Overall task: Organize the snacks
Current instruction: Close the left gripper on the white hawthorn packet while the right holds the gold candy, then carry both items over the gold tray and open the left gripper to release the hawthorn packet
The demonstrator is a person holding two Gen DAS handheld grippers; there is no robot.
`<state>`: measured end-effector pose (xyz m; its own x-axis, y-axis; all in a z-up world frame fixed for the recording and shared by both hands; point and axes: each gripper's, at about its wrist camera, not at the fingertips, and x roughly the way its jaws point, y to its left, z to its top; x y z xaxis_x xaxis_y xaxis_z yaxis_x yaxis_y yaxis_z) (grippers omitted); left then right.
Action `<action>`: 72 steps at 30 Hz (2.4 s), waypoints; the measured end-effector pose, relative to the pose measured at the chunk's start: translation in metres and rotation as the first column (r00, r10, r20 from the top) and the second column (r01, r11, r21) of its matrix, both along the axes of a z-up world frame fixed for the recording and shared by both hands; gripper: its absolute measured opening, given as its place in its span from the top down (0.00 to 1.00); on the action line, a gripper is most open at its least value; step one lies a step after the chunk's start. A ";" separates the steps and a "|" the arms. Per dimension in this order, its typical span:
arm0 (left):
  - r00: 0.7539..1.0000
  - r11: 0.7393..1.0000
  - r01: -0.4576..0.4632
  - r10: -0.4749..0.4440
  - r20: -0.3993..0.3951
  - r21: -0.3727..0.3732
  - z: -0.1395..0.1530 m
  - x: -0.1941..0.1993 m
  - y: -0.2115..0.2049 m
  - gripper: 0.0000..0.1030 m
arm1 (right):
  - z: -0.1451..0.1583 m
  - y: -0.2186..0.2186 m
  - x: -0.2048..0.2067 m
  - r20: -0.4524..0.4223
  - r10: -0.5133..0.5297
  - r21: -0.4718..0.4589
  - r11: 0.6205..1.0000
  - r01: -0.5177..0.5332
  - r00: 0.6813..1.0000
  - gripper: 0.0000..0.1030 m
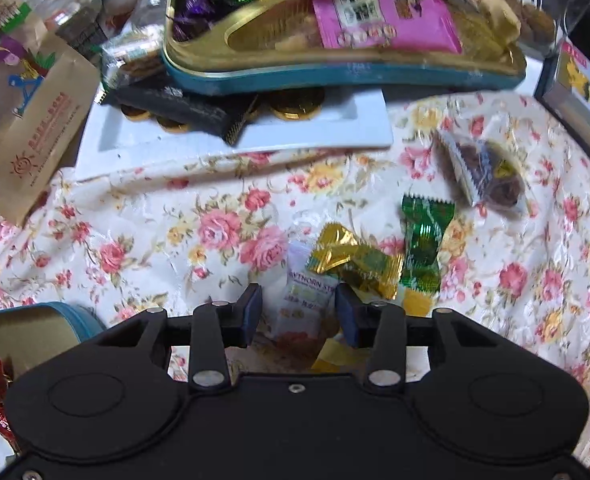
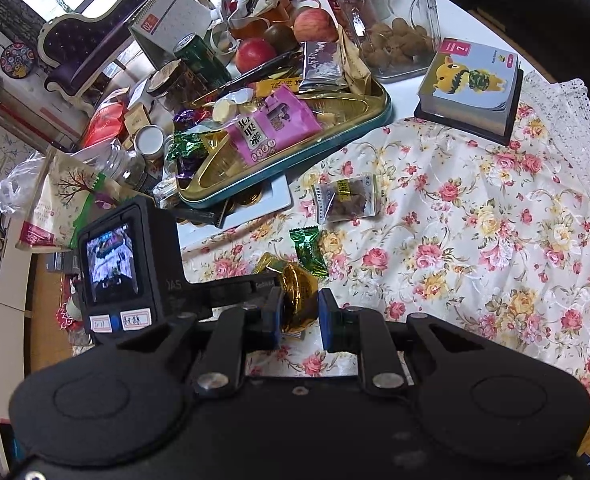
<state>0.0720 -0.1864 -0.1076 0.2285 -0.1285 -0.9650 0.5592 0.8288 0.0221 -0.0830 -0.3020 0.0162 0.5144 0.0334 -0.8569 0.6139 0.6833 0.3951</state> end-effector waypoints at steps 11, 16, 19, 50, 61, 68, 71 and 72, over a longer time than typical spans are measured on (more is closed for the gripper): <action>0.997 0.996 -0.076 0.075 -0.008 -0.039 0.012 0.003 0.004 0.75 | -0.001 0.001 -0.001 -0.006 0.002 -0.007 1.000 -0.002 1.000 0.81; 0.992 0.990 -0.124 0.124 0.003 -0.069 0.045 0.002 0.008 0.75 | 0.002 -0.001 -0.002 0.007 -0.004 -0.015 1.000 0.004 1.000 0.81; 0.992 0.991 -0.113 0.116 0.052 -0.070 0.070 -0.009 0.012 0.75 | 0.004 -0.003 -0.002 0.013 -0.014 -0.014 1.000 0.014 1.000 0.81; 0.832 0.870 -0.490 0.482 0.273 -0.042 0.157 0.006 0.249 0.74 | 0.017 0.111 0.055 0.087 0.213 -0.080 0.975 -0.207 0.973 0.81; 0.789 0.817 -0.576 0.564 0.243 -0.025 0.145 0.027 0.297 0.74 | 0.013 0.187 0.081 0.127 0.407 -0.160 0.909 -0.386 0.905 0.81; 0.786 0.811 -0.581 0.582 0.208 -0.073 0.153 0.029 0.305 0.73 | 0.007 0.213 0.089 0.112 0.474 -0.169 0.875 -0.453 0.873 0.81; 0.788 0.813 -0.578 0.579 0.212 -0.070 0.154 0.028 0.305 0.72 | 0.004 0.221 0.089 0.104 0.495 -0.172 0.863 -0.474 0.863 0.80; 0.790 0.815 -0.576 0.575 0.216 -0.061 0.154 0.029 0.304 0.67 | 0.002 0.223 0.090 0.102 0.502 -0.172 0.859 -0.482 0.859 0.80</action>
<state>0.1011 0.1172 0.0459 0.4580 0.0998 -0.8834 -0.0408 0.9950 0.0913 0.0069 -0.0786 0.0185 0.5750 0.2022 -0.7928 0.1291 0.9344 0.3320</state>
